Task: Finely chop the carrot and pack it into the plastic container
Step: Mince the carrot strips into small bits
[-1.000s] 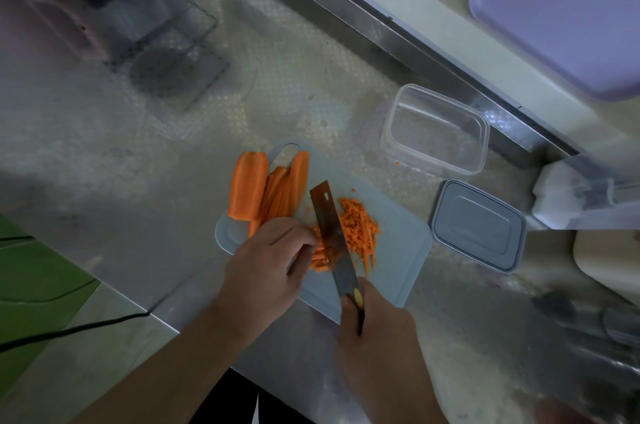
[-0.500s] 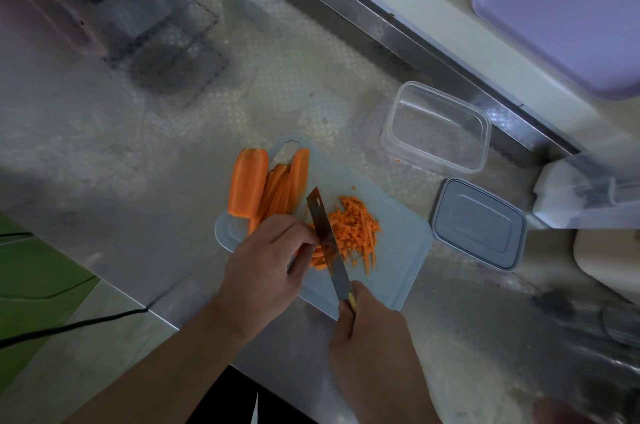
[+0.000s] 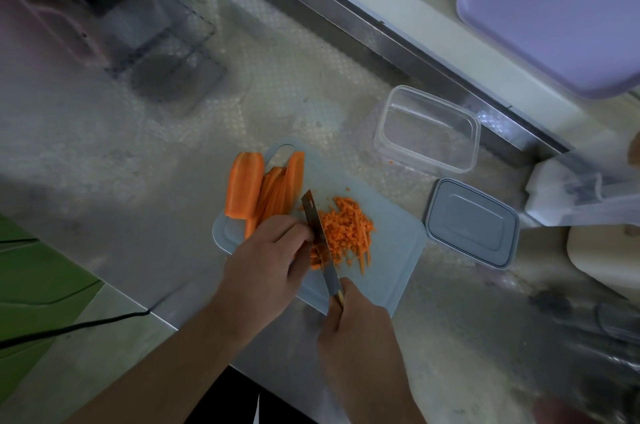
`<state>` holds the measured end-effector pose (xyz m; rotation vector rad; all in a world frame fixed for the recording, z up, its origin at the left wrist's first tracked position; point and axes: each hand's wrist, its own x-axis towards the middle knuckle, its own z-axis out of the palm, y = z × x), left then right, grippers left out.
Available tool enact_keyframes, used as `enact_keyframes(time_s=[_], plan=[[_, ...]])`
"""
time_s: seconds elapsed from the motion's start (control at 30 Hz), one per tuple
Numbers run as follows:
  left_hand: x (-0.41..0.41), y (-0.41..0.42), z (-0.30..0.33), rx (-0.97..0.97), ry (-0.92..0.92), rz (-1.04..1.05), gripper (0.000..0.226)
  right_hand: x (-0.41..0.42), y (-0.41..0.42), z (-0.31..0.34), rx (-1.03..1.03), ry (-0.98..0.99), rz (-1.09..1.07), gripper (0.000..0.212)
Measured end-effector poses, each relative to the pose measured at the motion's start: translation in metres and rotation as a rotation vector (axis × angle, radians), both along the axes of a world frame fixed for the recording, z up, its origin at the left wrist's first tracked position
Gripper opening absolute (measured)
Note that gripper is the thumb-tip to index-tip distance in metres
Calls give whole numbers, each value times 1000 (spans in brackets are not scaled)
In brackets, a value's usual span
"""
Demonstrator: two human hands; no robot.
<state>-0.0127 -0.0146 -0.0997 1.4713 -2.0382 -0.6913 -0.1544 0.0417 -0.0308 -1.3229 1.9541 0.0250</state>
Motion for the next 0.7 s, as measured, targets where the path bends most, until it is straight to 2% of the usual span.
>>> enact_keyframes(time_s=[0.23, 0.4, 0.5, 0.7], plan=[[0, 3, 2, 16, 4, 8, 9, -3, -1, 1, -27, -10, -16, 14], [1, 5, 7, 10, -5, 27, 22, -4, 0, -1, -33, -7, -9, 14], [2, 8, 11, 21, 9, 58, 14, -4, 0, -1, -40, -7, -4, 13], [2, 15, 8, 118, -73, 8, 36, -7, 1, -5, -56, -18, 1, 14]])
